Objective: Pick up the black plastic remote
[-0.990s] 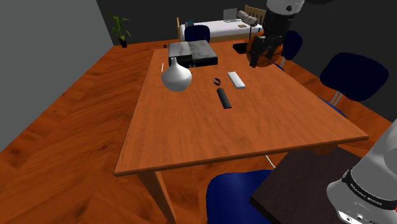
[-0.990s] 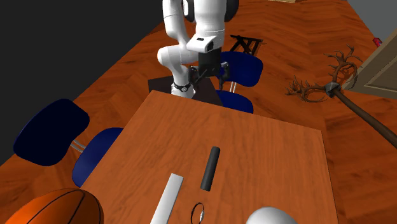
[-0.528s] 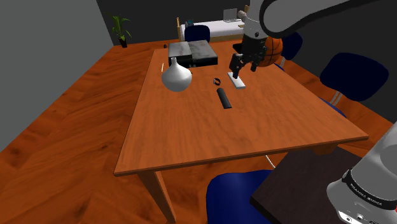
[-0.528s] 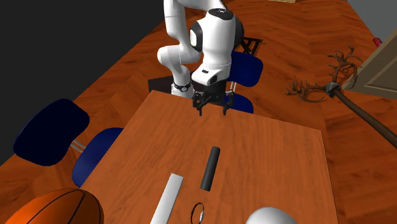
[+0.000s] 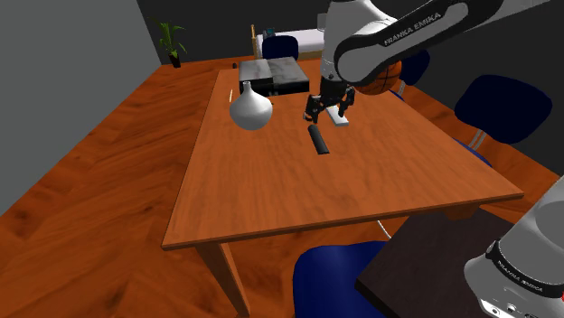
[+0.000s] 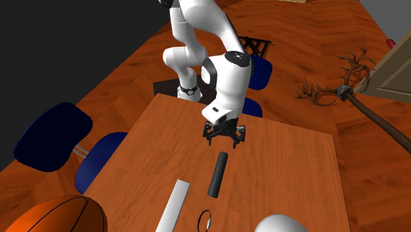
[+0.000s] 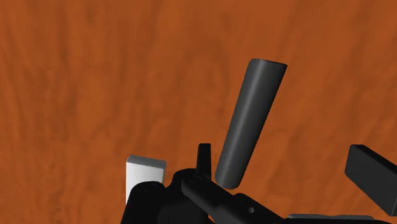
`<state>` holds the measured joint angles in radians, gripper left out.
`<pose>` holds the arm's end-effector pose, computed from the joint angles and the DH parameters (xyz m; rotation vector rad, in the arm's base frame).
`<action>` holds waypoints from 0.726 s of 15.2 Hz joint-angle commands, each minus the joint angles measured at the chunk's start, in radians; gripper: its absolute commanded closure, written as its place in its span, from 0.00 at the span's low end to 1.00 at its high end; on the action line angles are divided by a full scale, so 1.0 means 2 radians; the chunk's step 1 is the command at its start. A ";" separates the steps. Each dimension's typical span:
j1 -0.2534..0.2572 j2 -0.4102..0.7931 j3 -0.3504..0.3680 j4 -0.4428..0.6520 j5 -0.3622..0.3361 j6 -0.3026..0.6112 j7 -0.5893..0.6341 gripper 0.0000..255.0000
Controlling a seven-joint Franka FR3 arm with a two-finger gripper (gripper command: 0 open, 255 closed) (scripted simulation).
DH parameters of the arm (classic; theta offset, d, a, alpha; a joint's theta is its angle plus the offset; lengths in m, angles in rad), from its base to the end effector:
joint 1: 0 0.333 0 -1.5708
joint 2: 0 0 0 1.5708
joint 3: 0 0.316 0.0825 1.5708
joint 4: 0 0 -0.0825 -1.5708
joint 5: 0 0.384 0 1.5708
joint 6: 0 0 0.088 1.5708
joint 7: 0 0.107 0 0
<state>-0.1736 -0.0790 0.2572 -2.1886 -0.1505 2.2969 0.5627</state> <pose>0.5343 0.0432 0.4384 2.9902 -0.5880 0.3349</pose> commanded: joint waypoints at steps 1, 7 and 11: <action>-0.006 0.039 0.000 0.021 -0.019 0.012 0.033 0.00; -0.005 0.152 -0.016 0.094 -0.073 0.034 0.124 0.00; -0.002 0.171 -0.021 0.094 -0.083 0.052 0.137 0.00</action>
<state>-0.1800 0.2510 0.2184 -2.0016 -0.3097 2.3885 0.8291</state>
